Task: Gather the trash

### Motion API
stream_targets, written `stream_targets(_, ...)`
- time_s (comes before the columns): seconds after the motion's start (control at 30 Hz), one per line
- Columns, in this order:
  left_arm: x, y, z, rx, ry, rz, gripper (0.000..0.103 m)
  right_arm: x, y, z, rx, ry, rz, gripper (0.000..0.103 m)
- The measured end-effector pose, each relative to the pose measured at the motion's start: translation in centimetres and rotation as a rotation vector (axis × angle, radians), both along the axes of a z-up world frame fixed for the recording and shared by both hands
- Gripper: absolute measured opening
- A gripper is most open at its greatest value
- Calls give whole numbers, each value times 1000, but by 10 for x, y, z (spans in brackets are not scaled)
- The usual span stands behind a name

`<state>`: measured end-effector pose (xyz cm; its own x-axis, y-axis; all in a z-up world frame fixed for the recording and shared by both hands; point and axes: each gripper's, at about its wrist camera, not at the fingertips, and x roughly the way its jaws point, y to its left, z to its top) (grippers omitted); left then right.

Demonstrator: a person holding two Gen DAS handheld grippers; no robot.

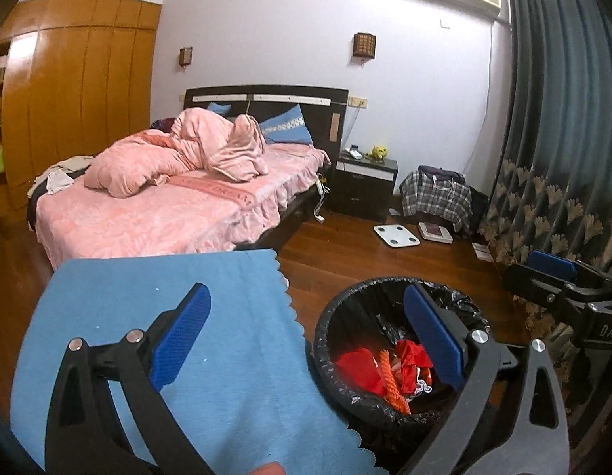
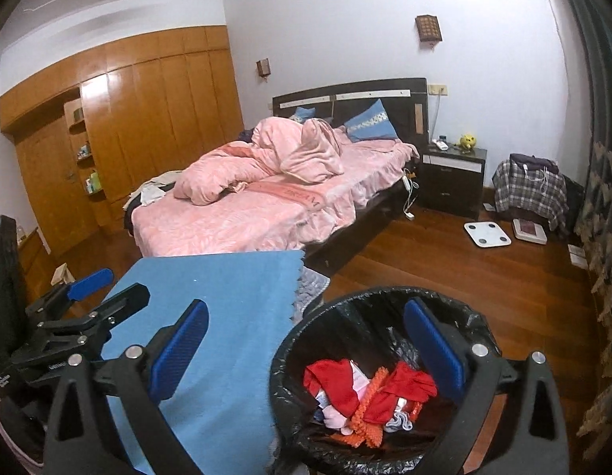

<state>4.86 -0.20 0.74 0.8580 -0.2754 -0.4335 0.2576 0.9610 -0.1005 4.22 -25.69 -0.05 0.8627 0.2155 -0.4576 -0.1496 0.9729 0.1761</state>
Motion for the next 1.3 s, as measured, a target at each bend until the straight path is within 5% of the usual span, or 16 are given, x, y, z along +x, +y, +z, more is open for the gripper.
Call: stream_targets(1.3, -39, 16, 19, 14, -46, 25, 96, -22, 22, 10, -19, -31, 29, 97)
